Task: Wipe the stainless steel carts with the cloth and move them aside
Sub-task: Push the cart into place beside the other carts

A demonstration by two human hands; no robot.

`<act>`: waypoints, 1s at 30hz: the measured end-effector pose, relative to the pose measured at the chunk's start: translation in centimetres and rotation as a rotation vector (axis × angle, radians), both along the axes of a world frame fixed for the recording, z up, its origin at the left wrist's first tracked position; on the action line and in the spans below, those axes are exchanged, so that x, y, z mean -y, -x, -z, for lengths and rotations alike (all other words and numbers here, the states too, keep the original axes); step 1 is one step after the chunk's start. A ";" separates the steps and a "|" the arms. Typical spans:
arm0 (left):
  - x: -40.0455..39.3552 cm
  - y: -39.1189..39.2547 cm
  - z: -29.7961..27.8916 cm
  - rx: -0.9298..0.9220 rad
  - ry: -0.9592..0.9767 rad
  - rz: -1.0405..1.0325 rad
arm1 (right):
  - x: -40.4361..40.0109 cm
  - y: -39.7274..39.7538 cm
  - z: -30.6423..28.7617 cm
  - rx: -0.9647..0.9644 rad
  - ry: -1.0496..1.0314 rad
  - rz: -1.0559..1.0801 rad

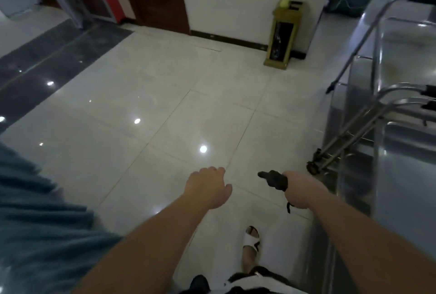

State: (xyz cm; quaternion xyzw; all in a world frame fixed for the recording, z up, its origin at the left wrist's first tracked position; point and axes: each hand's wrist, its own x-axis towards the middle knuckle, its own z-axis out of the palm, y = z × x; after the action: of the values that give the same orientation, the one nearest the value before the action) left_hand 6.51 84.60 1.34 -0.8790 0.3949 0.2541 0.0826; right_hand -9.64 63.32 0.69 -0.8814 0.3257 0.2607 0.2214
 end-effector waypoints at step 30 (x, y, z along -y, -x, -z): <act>49.7 -15.5 4.5 -0.022 -0.231 1.148 | 18.5 -4.4 4.1 -0.048 -0.189 1.231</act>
State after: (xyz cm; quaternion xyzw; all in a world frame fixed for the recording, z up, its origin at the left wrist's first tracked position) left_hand 21.98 34.95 -3.21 -0.5070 0.7785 0.2193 0.2981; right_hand -5.23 44.84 -3.42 -0.5027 0.7544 0.1326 0.4006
